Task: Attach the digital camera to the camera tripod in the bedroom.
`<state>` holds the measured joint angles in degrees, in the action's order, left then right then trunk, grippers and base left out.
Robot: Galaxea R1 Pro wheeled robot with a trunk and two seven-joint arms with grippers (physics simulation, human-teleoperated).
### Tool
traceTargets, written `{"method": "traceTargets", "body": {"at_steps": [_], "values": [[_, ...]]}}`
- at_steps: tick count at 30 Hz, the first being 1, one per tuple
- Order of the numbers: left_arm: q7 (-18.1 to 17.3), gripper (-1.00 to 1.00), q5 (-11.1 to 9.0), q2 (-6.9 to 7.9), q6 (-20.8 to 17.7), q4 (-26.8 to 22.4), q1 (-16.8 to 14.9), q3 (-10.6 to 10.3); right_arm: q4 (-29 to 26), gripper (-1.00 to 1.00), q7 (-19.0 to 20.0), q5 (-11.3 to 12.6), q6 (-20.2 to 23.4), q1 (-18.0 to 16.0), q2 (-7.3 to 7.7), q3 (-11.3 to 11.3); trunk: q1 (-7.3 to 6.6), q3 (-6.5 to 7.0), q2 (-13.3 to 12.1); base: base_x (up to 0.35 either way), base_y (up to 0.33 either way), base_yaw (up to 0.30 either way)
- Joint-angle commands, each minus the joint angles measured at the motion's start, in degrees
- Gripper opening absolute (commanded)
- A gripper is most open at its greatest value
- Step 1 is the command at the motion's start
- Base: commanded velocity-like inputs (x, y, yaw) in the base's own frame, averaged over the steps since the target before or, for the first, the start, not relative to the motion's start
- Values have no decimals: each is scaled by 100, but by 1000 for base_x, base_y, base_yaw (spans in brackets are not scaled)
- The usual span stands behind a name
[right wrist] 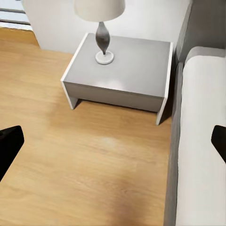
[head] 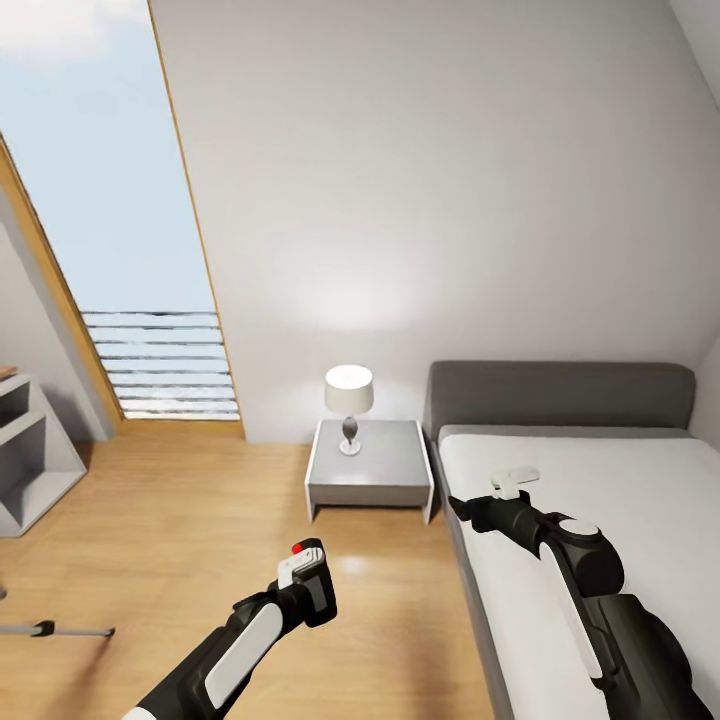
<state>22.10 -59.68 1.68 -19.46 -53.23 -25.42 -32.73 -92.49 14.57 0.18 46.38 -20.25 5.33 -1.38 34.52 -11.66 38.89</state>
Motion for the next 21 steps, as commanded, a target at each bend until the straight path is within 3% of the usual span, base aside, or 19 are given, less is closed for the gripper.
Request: {"method": "traceTargets", "body": {"at_steps": [1,21], "values": [[40,-100,-35,7,-5,-12,-7,-21,-6,100,11,0,29,-5,3,-3,5,-9,7,320,0,0],[41,-100,-35,8,-5,-12,-7,-21,-6,100,16,0,69,-19,-4,-5,5,-9,7,320,0,0]]}}
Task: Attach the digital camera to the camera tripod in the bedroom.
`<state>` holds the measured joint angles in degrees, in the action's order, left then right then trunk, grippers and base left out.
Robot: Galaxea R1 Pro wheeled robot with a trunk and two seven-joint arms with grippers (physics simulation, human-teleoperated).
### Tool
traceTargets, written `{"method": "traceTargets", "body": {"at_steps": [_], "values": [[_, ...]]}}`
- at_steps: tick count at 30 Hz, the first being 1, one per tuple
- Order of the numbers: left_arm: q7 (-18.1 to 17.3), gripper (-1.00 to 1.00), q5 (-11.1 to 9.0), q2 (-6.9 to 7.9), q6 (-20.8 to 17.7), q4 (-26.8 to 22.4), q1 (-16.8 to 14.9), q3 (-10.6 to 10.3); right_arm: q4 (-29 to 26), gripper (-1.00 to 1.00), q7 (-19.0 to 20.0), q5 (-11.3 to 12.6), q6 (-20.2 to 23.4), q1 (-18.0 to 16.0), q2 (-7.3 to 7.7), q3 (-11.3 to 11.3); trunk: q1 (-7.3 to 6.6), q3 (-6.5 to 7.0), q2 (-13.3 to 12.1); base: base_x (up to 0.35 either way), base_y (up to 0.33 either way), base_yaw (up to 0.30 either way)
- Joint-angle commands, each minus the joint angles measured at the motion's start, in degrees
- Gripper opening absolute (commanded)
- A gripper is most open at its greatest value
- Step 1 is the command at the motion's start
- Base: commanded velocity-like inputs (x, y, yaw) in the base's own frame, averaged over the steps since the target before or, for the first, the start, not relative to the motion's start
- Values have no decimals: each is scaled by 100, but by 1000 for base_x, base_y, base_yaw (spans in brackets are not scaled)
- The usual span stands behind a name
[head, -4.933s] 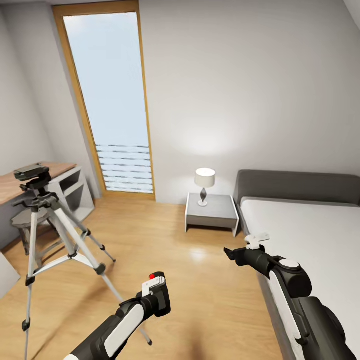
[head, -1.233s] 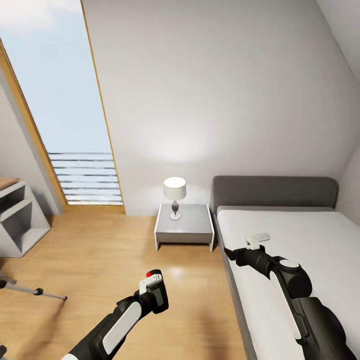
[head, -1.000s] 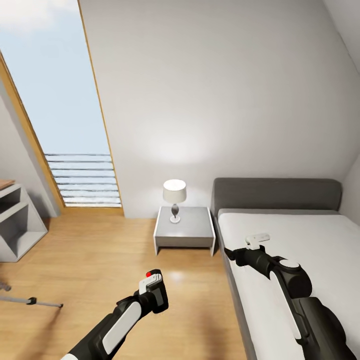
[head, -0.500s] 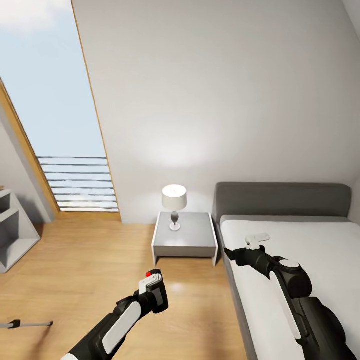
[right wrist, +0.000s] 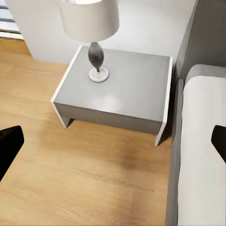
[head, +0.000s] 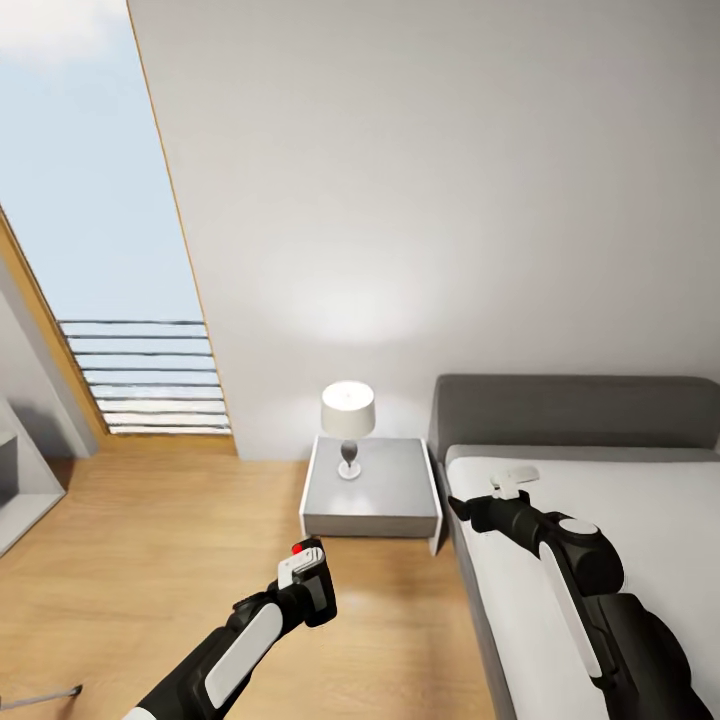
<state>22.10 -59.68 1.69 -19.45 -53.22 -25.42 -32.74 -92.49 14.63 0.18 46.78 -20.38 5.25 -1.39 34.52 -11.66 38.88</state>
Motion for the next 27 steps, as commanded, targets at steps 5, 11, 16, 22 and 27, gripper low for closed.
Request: {"method": "traceTargets", "body": {"at_steps": [5,11,16,22,27], "values": [[40,-100,-35,7,-6,-13,-7,-22,-6,100,9,0,92,-8,3,-7,5,-9,8,320,0,0],[41,-100,-35,7,-6,-13,-7,-18,-6,100,7,0,123,-9,2,-9,5,-9,8,320,0,2],[42,-100,-35,5,-6,-13,-7,-19,-6,100,6,0,132,-8,2,-10,5,-9,8,321,0,83],[41,-100,-35,4,-6,-13,-7,-18,-6,100,6,0,137,-6,2,-13,5,-9,8,321,0,186],[42,-100,-35,6,-6,-13,-7,-15,-6,100,5,0,138,-5,2,-17,5,-9,8,321,0,236]]}}
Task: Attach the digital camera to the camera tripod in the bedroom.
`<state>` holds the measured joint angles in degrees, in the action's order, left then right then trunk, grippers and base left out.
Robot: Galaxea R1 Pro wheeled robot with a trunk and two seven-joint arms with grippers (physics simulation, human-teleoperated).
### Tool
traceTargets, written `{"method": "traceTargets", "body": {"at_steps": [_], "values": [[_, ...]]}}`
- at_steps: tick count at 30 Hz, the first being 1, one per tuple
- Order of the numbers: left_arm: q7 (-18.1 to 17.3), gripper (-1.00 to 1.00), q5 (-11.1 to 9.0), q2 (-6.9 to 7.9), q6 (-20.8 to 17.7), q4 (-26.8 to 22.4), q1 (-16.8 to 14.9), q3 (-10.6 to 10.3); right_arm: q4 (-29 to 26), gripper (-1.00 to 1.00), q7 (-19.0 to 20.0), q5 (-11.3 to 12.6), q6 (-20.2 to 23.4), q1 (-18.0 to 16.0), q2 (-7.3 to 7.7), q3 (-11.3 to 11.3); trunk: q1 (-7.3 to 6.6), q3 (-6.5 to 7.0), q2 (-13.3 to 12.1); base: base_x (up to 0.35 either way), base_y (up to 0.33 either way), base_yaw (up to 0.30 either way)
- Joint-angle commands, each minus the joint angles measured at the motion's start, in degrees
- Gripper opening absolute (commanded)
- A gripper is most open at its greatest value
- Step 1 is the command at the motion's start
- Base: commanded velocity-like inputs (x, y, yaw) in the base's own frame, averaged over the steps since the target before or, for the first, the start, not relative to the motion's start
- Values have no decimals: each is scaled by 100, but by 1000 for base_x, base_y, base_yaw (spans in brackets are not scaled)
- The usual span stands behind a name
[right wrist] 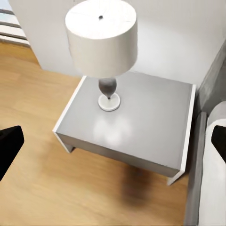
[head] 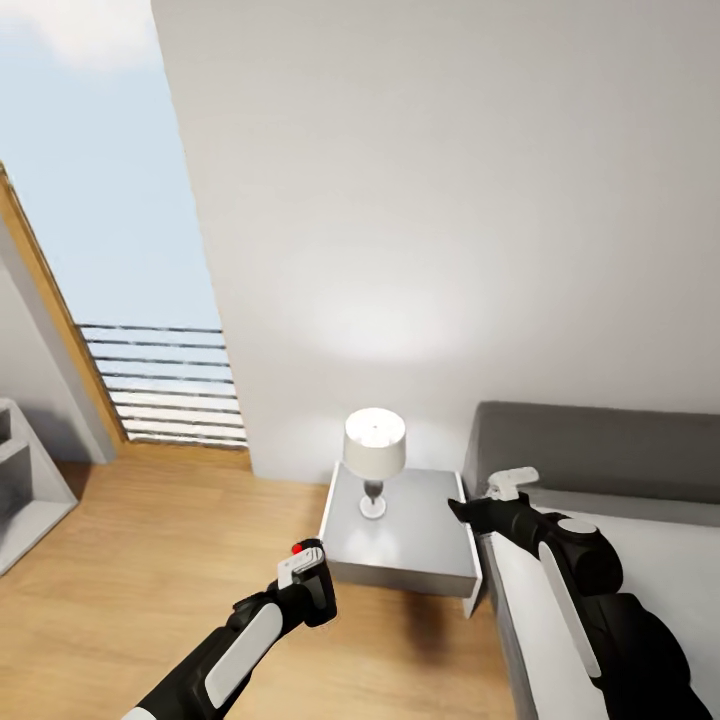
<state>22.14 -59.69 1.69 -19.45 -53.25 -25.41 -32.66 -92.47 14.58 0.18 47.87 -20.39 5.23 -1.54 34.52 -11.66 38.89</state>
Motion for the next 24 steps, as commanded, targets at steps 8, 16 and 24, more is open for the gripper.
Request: {"method": "traceTargets", "body": {"at_steps": [8,16,24], "values": [[44,-100,-34,6,-6,-10,-8,-27,-8,100,11,0,29,-1,4,-4,5,-9,7,321,0,259],[45,-100,-34,7,-3,-10,-8,-23,-8,100,10,0,30,-1,4,-4,5,-9,7,322,0,268],[47,-100,-32,5,2,-10,-8,-28,-8,100,10,0,30,0,4,-4,5,-9,7,225,0,271]]}}
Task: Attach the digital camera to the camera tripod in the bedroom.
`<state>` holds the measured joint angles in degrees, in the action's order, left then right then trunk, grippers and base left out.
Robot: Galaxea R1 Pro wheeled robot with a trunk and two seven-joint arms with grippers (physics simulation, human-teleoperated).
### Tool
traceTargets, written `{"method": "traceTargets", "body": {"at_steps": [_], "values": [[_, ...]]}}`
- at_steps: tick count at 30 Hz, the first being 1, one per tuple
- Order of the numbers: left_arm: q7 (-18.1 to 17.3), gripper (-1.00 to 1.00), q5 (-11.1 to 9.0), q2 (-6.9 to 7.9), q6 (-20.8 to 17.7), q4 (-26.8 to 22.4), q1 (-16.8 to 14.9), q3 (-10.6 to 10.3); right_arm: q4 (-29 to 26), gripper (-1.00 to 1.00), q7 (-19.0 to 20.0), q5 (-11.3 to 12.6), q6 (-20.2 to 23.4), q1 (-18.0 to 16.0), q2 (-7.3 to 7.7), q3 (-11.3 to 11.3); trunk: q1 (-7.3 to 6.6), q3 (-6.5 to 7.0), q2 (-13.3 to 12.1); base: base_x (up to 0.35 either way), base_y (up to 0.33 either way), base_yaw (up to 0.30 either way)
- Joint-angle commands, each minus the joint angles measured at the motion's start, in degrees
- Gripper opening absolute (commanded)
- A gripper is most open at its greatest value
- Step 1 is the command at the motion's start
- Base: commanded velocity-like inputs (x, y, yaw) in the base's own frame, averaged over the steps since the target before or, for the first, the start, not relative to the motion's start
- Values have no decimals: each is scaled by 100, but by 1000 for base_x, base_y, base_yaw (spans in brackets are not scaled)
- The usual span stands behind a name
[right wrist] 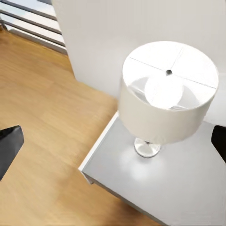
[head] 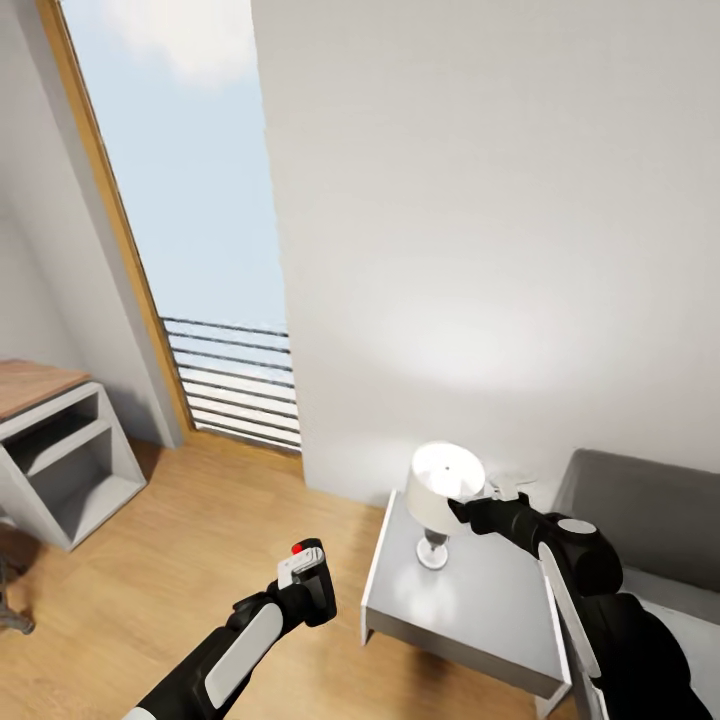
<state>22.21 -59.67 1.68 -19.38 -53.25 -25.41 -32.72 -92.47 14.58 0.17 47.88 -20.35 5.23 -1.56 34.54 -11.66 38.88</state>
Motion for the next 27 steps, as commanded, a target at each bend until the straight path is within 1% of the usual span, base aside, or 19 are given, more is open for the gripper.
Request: {"method": "traceTargets", "body": {"at_steps": [1,9,23,27], "values": [[39,-100,-34,6,-6,-10,-8,-23,-8,100,10,1,29,-4,4,-2,3,-9,8,86,0,271],[38,-100,-29,6,-10,-10,-8,-24,-8,100,10,1,29,-4,4,-5,3,-9,8,44,0,271],[32,-100,-36,5,-13,-10,-8,-17,-8,100,10,1,29,-4,4,-15,3,-9,8,7,0,272],[30,-100,-40,3,-13,-10,-8,-16,-8,100,10,1,29,-4,7,-68,3,-9,8,45,0,273]]}}
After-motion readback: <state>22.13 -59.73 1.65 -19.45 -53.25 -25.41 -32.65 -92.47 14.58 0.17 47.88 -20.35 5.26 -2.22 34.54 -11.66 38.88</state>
